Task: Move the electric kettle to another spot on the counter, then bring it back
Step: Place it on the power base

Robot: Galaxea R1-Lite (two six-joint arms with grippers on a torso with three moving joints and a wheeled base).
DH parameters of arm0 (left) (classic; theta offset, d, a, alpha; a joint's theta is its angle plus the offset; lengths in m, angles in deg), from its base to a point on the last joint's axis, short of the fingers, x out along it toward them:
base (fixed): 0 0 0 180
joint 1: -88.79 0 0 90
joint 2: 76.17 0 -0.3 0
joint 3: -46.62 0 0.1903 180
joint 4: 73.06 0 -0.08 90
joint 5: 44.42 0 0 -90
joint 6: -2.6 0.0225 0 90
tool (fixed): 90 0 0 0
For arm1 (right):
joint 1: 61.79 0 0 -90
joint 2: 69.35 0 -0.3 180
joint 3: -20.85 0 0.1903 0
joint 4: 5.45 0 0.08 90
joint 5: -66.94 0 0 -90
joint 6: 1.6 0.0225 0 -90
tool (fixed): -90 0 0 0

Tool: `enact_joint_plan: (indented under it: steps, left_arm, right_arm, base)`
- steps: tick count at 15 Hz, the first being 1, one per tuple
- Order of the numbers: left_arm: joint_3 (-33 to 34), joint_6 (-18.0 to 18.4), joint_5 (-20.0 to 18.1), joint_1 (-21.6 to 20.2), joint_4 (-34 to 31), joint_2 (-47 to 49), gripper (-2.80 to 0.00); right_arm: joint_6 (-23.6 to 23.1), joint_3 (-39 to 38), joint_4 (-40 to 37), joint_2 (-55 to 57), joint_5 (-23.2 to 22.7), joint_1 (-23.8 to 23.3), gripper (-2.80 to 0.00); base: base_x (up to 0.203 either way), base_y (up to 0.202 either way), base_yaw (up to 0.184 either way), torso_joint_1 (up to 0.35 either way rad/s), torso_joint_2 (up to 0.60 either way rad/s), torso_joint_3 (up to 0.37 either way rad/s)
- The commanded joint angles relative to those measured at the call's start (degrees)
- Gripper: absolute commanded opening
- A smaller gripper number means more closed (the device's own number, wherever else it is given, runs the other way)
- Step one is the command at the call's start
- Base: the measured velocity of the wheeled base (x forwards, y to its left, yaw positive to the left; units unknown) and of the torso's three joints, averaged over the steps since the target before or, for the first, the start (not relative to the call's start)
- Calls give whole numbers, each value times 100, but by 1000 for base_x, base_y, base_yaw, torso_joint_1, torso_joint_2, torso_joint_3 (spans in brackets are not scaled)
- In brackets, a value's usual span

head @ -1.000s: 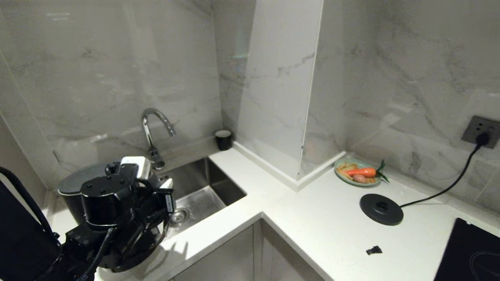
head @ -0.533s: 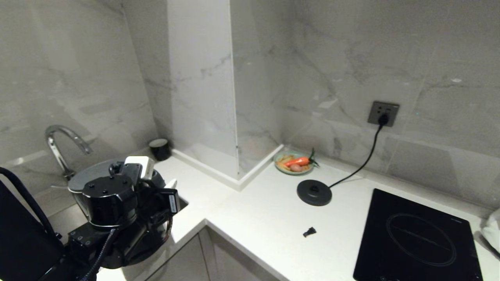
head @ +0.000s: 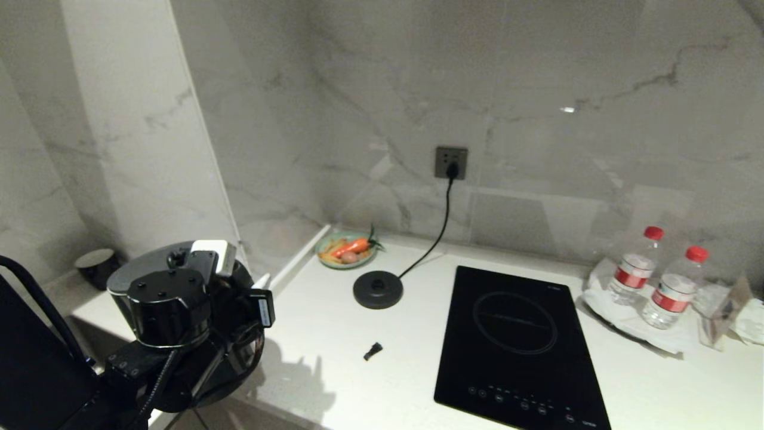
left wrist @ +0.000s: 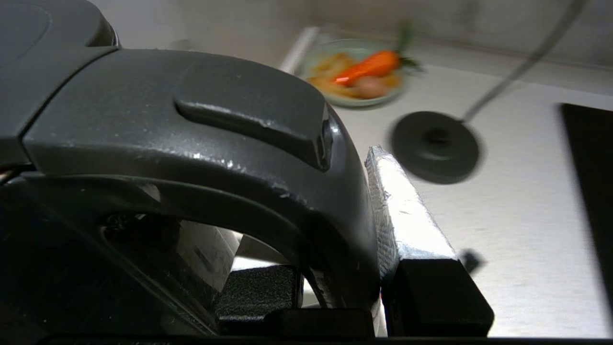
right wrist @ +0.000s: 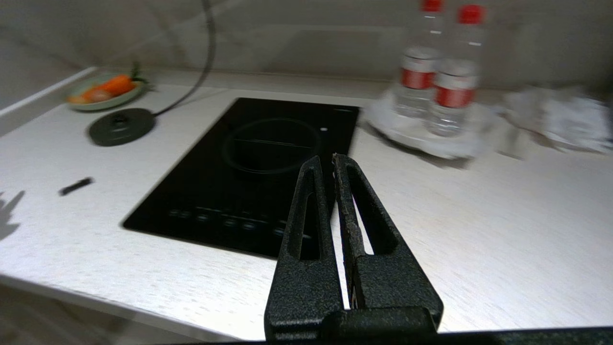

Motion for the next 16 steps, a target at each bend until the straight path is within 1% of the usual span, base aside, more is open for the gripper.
enact_joint_plan:
  steps: [1, 2, 5, 7, 11, 14, 16]
  left_arm:
    - [2, -32, 51, -8, 44, 7, -280]
    - [2, -33, 112, -8, 44, -2, -280]
    - [20, -24, 112, 1, 44, -37, -280]
    - [38, -33, 104, 1, 53, -11, -280]
    - [-48, -33, 78, 15, 46, 51, -280]
    - [-293, -40, 91, 75, 44, 259, -280]
    - [-592, -34, 113, 147, 29, 377, -280]
  right_arm:
    - [0, -1, 2, 4, 1, 0, -280]
    - [4, -4, 2, 6, 1, 0, -280]
    - [0, -1, 2, 9, 1, 0, -280]
    - [0, -7, 2, 6, -2, 0, -280]
    - [0, -1, 2, 0, -6, 0, -280]
    - [0, -5, 2, 0, 1, 0, -280]
    - [0, -9, 10, 0, -6, 0, -280]
  base:
    - [1, 8, -177, 2, 2, 2]
    - [3, 5, -172, 2, -1, 2]
    - [2, 7, -169, 1, 5, 3]
    - [2, 0, -102, 4, 4, 4]
    - [0, 0, 0, 0, 0, 0]
    - [0, 0, 0, 0, 0, 0]
    - [0, 0, 0, 0, 0, 0]
